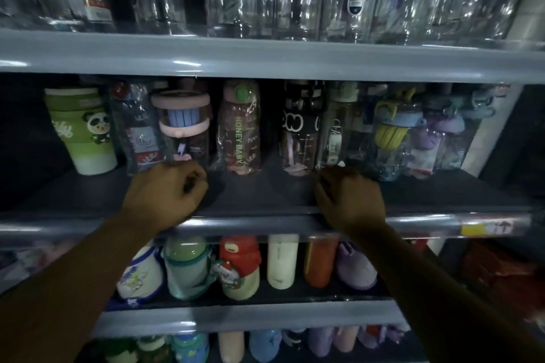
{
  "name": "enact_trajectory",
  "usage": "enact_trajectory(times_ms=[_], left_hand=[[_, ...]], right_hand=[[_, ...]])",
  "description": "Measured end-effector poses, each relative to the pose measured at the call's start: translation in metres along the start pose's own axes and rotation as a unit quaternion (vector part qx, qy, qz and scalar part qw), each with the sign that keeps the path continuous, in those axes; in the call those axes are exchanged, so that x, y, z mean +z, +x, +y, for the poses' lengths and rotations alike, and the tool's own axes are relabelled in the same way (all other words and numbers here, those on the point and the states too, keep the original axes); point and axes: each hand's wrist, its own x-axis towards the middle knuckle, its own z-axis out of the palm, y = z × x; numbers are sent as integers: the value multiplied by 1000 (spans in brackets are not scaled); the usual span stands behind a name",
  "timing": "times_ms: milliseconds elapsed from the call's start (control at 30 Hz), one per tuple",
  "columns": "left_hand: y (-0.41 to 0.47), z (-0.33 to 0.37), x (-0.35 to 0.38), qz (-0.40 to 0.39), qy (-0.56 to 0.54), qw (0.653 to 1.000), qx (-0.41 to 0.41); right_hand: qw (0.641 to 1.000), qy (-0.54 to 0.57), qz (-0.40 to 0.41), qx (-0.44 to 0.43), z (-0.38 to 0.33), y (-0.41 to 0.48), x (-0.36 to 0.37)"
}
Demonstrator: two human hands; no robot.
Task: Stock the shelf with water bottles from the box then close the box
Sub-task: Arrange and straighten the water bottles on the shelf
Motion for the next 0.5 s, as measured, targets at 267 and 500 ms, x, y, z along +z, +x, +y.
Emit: enact_trajectory(times_ms=[267,500], left_hand=[[7,102,32,19,-17,1000,14],[10,109,39,7,-15,1000,-11]], right_hand=[[999,-25,-10,21,-1,-2,6],[1000,13,14,10,1,-3,7]])
